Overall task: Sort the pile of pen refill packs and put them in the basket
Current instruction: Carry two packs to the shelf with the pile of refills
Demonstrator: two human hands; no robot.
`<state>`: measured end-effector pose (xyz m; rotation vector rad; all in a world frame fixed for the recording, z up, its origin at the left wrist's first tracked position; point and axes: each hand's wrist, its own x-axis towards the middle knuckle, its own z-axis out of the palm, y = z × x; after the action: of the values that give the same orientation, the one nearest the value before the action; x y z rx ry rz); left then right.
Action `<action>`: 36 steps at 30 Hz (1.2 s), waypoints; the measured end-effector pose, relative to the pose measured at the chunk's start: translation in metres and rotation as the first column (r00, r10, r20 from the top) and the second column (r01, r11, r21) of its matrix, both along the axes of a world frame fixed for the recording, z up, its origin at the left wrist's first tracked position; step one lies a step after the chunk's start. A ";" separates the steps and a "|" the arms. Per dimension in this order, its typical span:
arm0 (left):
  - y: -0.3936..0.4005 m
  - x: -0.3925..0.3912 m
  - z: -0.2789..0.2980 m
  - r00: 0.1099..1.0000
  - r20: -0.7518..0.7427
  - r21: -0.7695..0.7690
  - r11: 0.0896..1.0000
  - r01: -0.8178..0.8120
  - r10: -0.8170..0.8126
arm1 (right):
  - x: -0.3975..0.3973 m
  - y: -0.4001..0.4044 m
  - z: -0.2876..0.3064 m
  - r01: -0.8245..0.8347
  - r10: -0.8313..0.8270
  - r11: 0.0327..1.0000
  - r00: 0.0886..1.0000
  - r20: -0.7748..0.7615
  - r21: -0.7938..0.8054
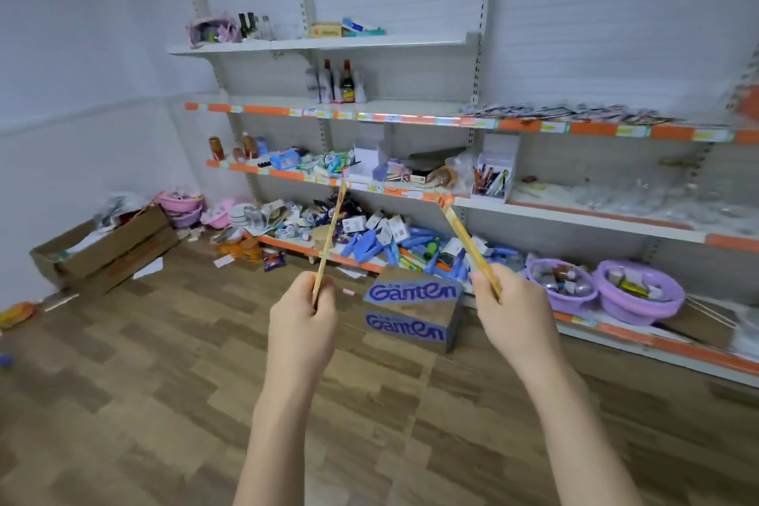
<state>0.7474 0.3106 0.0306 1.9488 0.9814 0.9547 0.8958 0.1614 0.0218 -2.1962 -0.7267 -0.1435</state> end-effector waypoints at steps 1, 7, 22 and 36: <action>0.002 0.012 -0.001 0.999 -0.016 -0.001 1.000 0.031 -0.031 | 0.008 -0.001 0.000 0.017 -0.017 1.000 1.000 -0.010 0.009; 0.020 0.117 -0.007 0.981 -0.019 0.016 0.981 0.192 -0.192 | 0.099 0.004 0.000 0.127 -0.126 0.992 0.992 -0.010 0.028; 0.029 0.346 -0.009 0.989 -0.049 -0.063 0.989 0.133 -0.136 | 0.341 -0.015 -0.003 0.214 -0.217 0.974 0.976 0.035 0.068; 0.114 0.586 -0.039 0.971 -0.085 -0.051 0.975 0.217 -0.221 | 0.552 0.031 -0.027 0.324 -0.326 0.945 0.943 -0.067 -0.039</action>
<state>1.3331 0.4242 -0.0080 2.0314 0.8076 0.7216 1.4476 0.1927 -0.0048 -2.3213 -0.3224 -0.2207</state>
